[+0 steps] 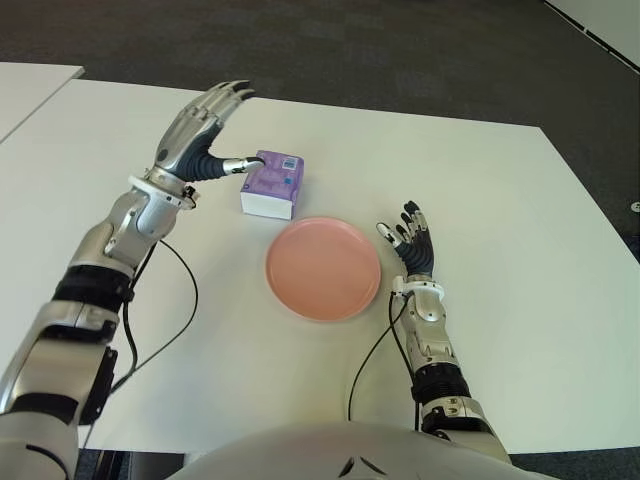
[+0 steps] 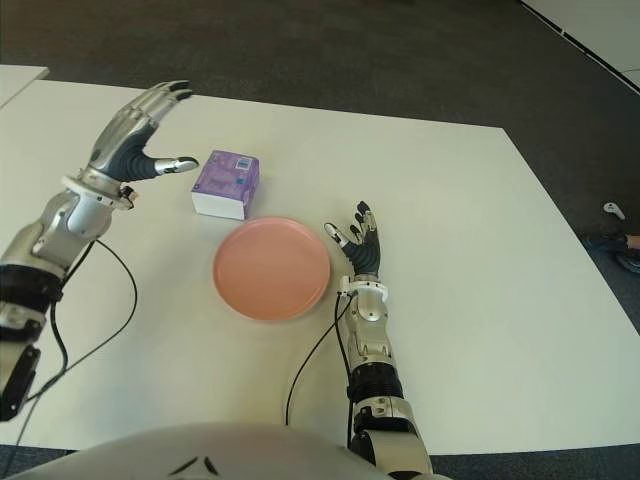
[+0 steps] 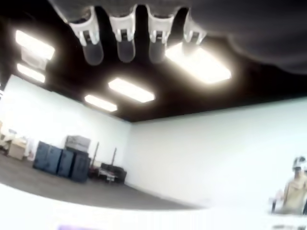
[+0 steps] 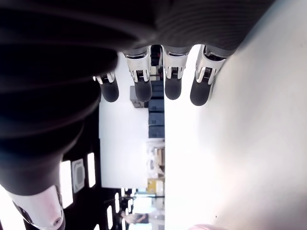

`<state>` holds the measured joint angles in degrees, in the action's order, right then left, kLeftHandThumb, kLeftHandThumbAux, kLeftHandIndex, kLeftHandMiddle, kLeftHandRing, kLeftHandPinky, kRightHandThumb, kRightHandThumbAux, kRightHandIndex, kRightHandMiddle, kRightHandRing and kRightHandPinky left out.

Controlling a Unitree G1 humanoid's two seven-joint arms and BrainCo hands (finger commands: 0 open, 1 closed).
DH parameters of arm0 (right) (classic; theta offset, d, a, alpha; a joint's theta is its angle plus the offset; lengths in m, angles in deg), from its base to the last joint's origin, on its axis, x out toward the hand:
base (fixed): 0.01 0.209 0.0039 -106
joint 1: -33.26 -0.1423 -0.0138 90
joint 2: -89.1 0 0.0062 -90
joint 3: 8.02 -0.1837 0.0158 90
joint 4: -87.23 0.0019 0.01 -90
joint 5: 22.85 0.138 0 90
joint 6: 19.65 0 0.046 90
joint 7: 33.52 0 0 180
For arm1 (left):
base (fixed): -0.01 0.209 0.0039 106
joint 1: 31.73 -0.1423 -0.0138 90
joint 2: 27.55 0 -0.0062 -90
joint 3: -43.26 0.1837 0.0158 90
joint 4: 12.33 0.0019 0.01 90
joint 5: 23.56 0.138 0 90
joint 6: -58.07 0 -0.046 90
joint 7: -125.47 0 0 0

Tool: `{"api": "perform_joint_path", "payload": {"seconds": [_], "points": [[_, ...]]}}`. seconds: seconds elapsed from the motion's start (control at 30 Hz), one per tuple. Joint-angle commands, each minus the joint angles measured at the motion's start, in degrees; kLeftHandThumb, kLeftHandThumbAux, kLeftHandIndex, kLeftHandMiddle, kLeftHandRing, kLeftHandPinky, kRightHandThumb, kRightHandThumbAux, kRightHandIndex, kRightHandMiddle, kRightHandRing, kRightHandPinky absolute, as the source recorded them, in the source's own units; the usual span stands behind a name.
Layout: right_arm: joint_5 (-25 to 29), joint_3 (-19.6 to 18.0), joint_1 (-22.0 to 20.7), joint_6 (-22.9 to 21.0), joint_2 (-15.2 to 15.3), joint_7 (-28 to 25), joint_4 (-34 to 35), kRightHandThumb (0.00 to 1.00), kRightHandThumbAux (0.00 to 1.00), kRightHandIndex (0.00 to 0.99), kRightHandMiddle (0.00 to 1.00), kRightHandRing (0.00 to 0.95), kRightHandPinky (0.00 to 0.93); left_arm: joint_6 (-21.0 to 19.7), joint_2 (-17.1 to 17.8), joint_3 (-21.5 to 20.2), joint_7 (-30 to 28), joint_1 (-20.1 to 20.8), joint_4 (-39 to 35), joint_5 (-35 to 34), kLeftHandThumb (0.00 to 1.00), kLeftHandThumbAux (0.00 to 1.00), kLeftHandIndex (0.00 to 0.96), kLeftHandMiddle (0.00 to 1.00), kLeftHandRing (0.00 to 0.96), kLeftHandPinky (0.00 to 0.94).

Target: Put the tissue paper into the plate.

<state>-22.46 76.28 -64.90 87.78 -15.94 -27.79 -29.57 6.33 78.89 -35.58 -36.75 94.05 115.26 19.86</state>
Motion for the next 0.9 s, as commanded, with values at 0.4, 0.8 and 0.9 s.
{"api": "perform_joint_path", "payload": {"seconds": [0.4, 0.8, 0.9], "points": [[0.89, -0.34, 1.41, -1.64, -0.57, -0.86, -3.38, 0.157, 0.756, 0.049, 0.069, 0.06, 0.098, 2.69, 2.54, 23.75, 13.0, 16.12, 19.19, 21.15, 0.351, 0.11, 0.0, 0.0, 0.0, 0.0], [0.26, -0.14, 0.56, -1.36, -0.31, -0.17, -4.61, 0.133, 0.743, 0.042, 0.065, 0.059, 0.099, 7.35, 3.48, 34.25, 16.64, 21.36, 21.5, 27.46, 0.348, 0.139, 0.0, 0.0, 0.0, 0.0], [0.32, -0.17, 0.14, -1.34, -0.3, -0.24, -5.25, 0.134, 0.738, 0.04, 0.063, 0.057, 0.097, 7.07, 3.26, 36.47, 16.71, 22.62, 21.81, 28.95, 0.358, 0.155, 0.0, 0.0, 0.0, 0.0]]}}
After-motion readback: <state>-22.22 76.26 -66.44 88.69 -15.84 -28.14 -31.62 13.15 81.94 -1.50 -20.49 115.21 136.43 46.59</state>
